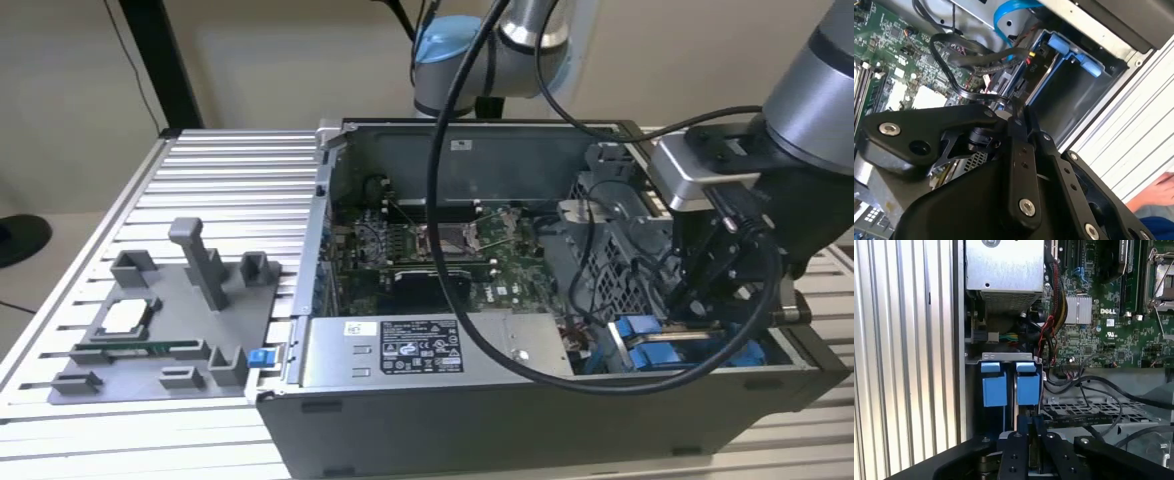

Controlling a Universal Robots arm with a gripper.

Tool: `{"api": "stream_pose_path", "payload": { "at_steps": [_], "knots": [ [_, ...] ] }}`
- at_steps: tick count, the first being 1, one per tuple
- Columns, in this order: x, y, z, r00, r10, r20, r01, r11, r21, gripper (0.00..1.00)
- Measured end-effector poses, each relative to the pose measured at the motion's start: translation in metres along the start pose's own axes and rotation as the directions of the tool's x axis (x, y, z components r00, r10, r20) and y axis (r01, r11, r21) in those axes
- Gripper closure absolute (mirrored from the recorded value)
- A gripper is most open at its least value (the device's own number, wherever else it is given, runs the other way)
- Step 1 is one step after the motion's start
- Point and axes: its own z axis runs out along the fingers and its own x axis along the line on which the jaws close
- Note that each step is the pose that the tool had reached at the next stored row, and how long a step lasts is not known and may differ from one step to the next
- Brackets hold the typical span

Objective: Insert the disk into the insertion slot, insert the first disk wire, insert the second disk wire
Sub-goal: 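Insert the second disk wire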

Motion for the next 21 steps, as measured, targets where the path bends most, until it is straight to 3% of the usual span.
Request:
{"api": "stream_pose_path", "payload": {
  "at_steps": [12,13,16,17,21],
  "knots": [
    [0.0000,0.0010,0.0000,1.0000,-0.002,0.0002,0.002,1.0000,0.0019,1.00],
    [-0.0002,0.0010,0.0000,1.0000,-0.003,0.0004,0.003,1.0000,0.0090,1.00],
    [-0.0001,0.0010,0.0003,1.0000,-0.008,0.0012,0.008,0.9985,0.0551,1.00],
    [-0.0001,0.0010,0.0006,1.0000,-0.009,0.0016,0.009,0.9979,0.0649,1.00],
    [-0.0003,0.0009,0.0016,1.0000,-0.010,0.0015,0.010,0.9972,0.0737,1.00]
  ]
}}
